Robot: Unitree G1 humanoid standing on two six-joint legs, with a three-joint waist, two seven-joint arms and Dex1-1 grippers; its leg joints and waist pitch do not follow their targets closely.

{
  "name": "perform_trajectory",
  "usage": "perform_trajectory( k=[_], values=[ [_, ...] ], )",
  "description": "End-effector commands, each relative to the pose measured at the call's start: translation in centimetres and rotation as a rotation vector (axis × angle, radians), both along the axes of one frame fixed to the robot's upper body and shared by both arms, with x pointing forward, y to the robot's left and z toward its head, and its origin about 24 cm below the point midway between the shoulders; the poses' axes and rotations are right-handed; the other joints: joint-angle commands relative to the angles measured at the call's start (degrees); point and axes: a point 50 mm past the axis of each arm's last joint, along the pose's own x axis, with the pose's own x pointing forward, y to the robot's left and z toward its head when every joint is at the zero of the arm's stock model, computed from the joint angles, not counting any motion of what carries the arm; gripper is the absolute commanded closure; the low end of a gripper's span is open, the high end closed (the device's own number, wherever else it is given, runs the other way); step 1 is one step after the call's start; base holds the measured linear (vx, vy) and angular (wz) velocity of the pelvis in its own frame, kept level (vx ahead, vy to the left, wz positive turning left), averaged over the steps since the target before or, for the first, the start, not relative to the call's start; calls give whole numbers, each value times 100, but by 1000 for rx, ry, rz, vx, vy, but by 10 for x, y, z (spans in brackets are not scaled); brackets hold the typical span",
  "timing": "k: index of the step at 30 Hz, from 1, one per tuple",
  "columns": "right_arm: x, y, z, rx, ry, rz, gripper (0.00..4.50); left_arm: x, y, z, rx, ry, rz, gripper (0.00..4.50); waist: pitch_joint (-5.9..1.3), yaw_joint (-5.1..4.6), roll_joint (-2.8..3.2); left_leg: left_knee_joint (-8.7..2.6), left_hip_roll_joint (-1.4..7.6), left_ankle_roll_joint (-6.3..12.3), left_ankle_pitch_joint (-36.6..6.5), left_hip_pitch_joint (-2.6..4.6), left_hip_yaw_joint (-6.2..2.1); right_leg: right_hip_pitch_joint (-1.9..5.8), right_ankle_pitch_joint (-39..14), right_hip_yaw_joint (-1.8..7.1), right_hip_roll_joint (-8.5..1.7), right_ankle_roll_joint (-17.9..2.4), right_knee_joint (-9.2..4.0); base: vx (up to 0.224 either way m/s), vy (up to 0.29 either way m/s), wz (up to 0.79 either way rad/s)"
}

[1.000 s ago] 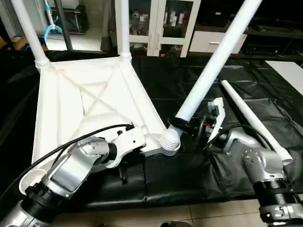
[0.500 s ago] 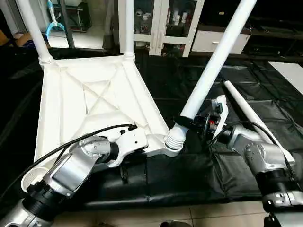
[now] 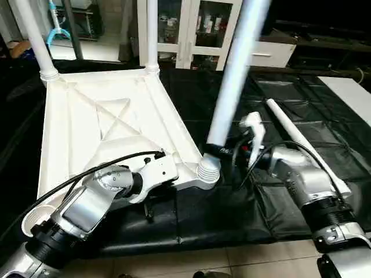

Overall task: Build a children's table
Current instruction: Pick table leg

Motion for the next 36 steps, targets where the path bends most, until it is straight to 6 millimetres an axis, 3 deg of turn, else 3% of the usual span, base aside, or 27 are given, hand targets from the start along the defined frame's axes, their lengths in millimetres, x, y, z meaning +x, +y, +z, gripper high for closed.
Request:
perform_trajectory(
  k=[1, 5, 6, 8, 11, 13, 20, 23, 24, 26, 29, 33, 34, 36],
  values=[
    [-6, -39, -34, -228, 74, -156, 266, -13, -17, 0, -64, 38, -150, 447, -215, -79, 48, -566, 199, -329, -3398, 203, -215, 36, -3907, 62, -314, -402, -573, 0, 0, 0],
    [-10, -41, -38, -243, 47, -152, 266, -13, -17, 0, -62, 40, -153, 447, -210, -96, 80, -565, 212, -332, -3630, 271, -215, -6, -3758, 20, -311, -455, -616, 0, 0, 0],
    [-12, -41, -39, -239, 37, -147, 266, -13, -17, 0, -62, 40, -153, 447, -215, -109, 91, -596, 227, -344, -3700, 267, -227, 28, -3508, -1, -311, -528, -597, 0, 0, 0],
    [-18, -41, -39, -175, 16, -150, 266, -12, -18, 0, -62, 34, -145, 447, -215, -95, 61, -604, 227, -331, -3701, 274, -209, 34, -3479, -8, -335, -522, -607, 0, 0, 0],
    [-25, -41, -40, -109, -6, -172, 266, -10, -18, 0, -63, 29, -130, 447, -212, -91, 32, -588, 201, -297, -3695, 314, -208, 33, -3844, -19, -372, -404, -663, 0, 0, 0],
    [-33, -43, -44, -76, -35, -186, 266, -9, -18, -1, -60, 30, -120, 447, -230, -89, 45, -618, 211, -262, -3581, 269, -235, 65, -3873, 1, -397, -375, -655, 0, 0, 0],
    [-48, -45, -51, -22, -64, -232, 266, -7, -18, -1, -56, 22, -98, 447, -221, -104, 43, -629, 205, -238, -3687, 272, -256, 59, -3999, -24, -391, -342, -685, 0, 0, 0],
    [-56, -48, -61, -28, 1, -253, 266, -7, -18, 0, -65, 25, -113, 447, -219, -106, 47, -637, 203, -246, -3743, 273, -265, 58, -4035, -30, -385, -319, -692, 0, 0, 0],
    [-56, -48, -61, -28, 1, -253, 266, -7, -18, 0, -65, 25, -113, 447, -212, -111, 47, -642, 204, -250, -3776, 269, -272, 58, -4058, -37, -385, -312, -694, 0, 0, 0],
    [-56, -48, -65, -54, 44, -245, 266, -8, -19, 0, -67, 32, -127, 447, -198, -142, 104, -660, 202, -293, -3956, 272, -299, 61, -4082, -73, -372, -286, -710, 0, 0, 0],
    [-50, -50, -64, -104, 78, -229, 266, -8, -18, 1, -67, 38, -143, 447, -182, -202, 111, -683, 200, -338, -4185, 299, -330, 73, -4057, -138, -346, -276, -730, 0, 0, 0],
    [-36, -51, -51, -145, 80, -176, 266, -9, -18, 1, -65, 39, -152, 447, -144, -233, 174, -779, 245, -439, -4557, 317, -372, 133, -3676, -231, -336, -367, -719, 0, 0, 0],
    [-35, -51, -49, -148, 84, -166, 266, -9, -18, 2, -66, 40, -154, 447, -142, -271, 184, -824, 260, -482, -4754, 315, -396, 189, -3477, -289, -320, -405, -692, 0, 0, 0],
    [-30, -52, -42, -148, 98, -142, 266, -9, -18, 2, -68, 42, -157, 447, -140, -260, 140, -823, 257, -487, -4743, 331, -369, 181, -3437, -263, -348, -440, -679, 0, 0, 0]
  ],
)
